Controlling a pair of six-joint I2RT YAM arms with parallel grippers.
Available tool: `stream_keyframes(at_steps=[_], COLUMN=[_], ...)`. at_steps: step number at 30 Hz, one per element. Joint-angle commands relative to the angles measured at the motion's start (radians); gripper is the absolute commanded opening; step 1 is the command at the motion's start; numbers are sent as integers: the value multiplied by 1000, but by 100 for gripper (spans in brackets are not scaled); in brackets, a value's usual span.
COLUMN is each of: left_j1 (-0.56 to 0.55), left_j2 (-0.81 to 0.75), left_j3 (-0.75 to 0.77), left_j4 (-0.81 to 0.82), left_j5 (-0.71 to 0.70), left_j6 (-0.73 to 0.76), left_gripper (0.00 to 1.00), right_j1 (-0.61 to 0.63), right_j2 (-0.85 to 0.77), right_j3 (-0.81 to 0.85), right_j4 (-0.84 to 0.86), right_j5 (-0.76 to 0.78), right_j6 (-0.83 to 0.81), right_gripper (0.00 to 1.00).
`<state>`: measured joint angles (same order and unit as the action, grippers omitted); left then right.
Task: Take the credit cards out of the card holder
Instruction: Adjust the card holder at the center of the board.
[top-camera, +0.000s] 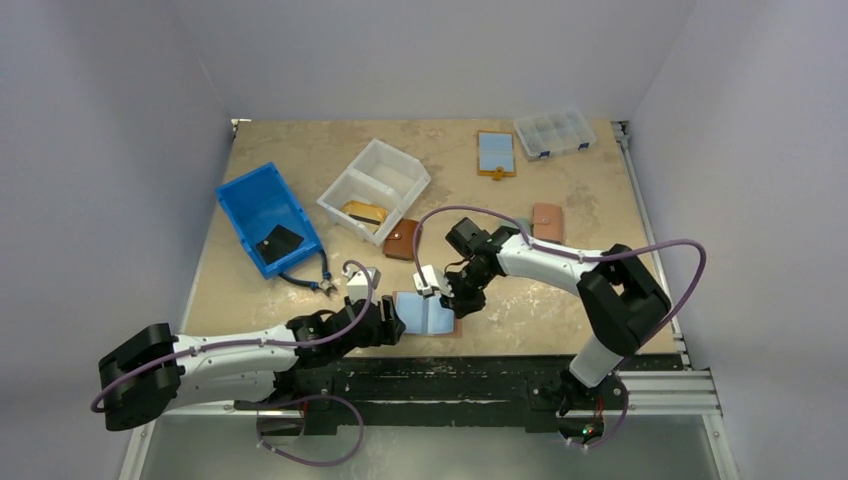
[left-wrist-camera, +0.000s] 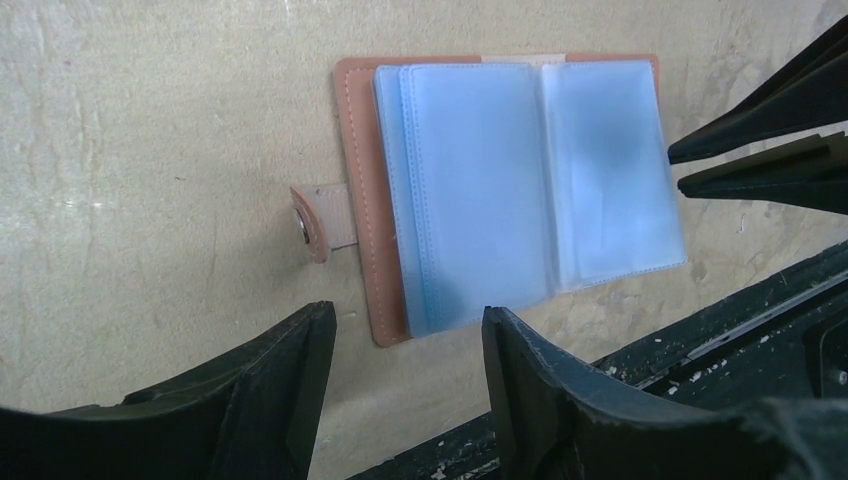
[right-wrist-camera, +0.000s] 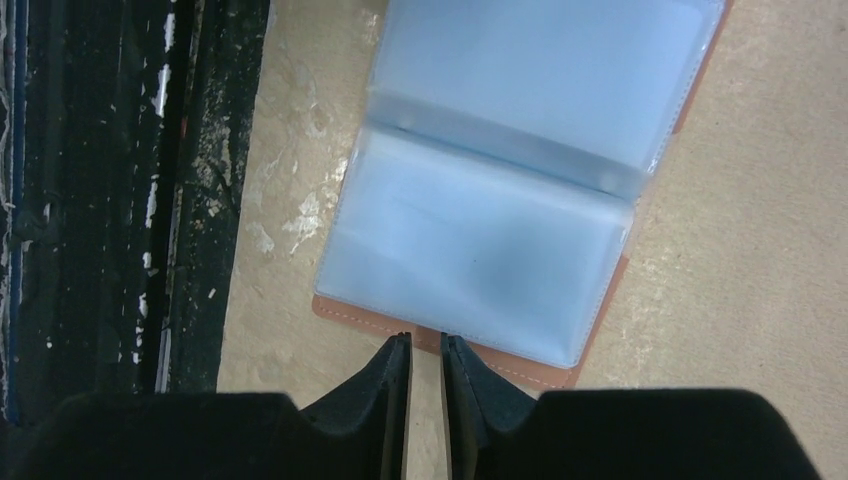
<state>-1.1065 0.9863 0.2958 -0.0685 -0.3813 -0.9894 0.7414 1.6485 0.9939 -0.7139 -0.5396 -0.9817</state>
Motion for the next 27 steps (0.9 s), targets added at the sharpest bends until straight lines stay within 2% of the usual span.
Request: stream_keyframes(at_steps=[1, 6, 11, 15, 18, 19, 27], left_j1=[6, 7, 7, 12, 15, 16, 16], left_j2=[24, 40, 13, 1, 15, 24, 34], left_j3=[-15, -16, -14, -22, -17, -15, -13], left_j4=[114, 131, 107, 128, 148, 151, 76], left_j5=[25, 28, 14, 14, 23, 25, -13], left_j6=[-22, -27, -28, -26, -21, -20, -24], left_gripper=[60, 60, 60, 60, 60, 60, 59], right_j1=[9, -34, -184, -273, -292, -292, -292], right_j2=[-28, -62, -179, -296, -326, -320, -276], right_j3=[5, 51, 61, 18, -11, -18, -12], right_j4=[85, 50, -4, 33, 56, 51, 37], right_j5=[-48, -186, -214, -263, -285, -286, -275], right_j6=[76, 100, 53, 47, 52, 48, 56], right_gripper=[25, 27, 31, 43, 59, 61, 64])
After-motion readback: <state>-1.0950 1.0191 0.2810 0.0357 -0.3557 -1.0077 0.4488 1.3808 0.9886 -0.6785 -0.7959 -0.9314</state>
